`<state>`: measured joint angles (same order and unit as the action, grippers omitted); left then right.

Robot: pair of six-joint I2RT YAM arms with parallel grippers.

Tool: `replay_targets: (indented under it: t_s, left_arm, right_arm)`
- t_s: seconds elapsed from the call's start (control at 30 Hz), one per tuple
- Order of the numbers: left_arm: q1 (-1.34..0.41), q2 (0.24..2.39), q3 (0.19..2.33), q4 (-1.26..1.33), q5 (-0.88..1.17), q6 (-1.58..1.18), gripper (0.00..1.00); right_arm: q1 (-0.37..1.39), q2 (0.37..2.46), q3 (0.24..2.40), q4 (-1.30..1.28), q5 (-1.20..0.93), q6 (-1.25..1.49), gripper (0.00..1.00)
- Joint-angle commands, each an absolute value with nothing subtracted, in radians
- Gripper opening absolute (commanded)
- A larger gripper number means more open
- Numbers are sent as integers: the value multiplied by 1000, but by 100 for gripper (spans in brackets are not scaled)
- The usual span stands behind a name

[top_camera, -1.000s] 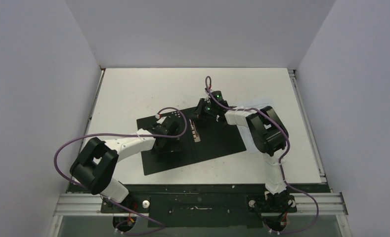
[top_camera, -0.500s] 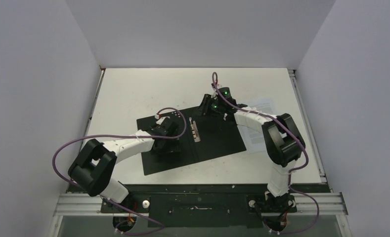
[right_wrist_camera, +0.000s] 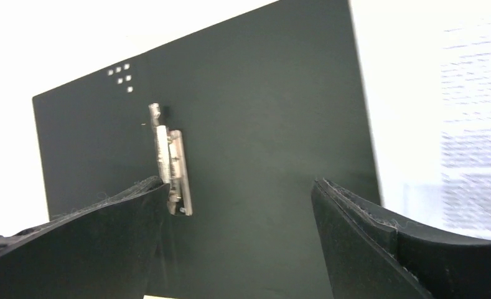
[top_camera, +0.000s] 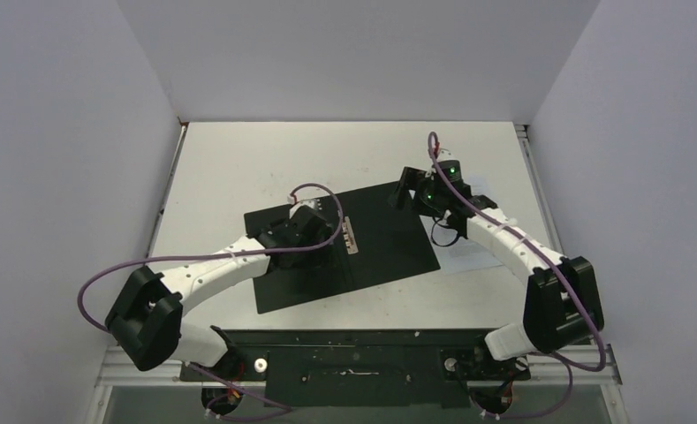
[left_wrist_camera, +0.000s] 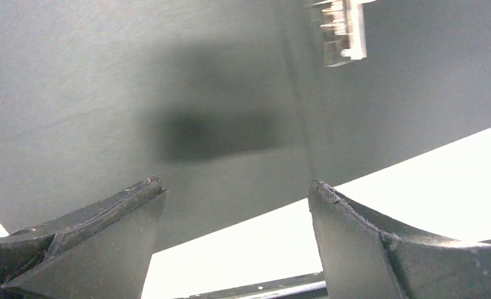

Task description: Put the files into the folder

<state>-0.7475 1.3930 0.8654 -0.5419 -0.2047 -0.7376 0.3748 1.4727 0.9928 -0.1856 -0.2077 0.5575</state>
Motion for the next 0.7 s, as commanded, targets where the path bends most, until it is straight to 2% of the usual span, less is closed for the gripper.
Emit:
replay_targets:
  t_s: [0.0,0.13,0.27,0.33,0.43,0.67]
  left_arm:
    - [-802,1343,963,-501,-162,-748,84]
    - [-834,1359,997,-404,-81,-763,85]
    - [-865,1414,1043,-309,-31,-781,86]
    - [-877,1453,1073,-254,-4,-790,87]
    - [-894,1531,1142,-188,57,-797,87]
    - [-914,1727,1322,-75,163,-815,87]
  right_arm:
    - [312,1355,981,-285,-99,501,89]
    - [233,1291,972,-337,-38,474,96]
    - [147,1258,972,-360,15,450,100]
    - [119,1255,973,-363,77,445,94]
    - [75,1262,978,-361,164,437,90]
    - [-65,1322,973,-282,237,450,90]
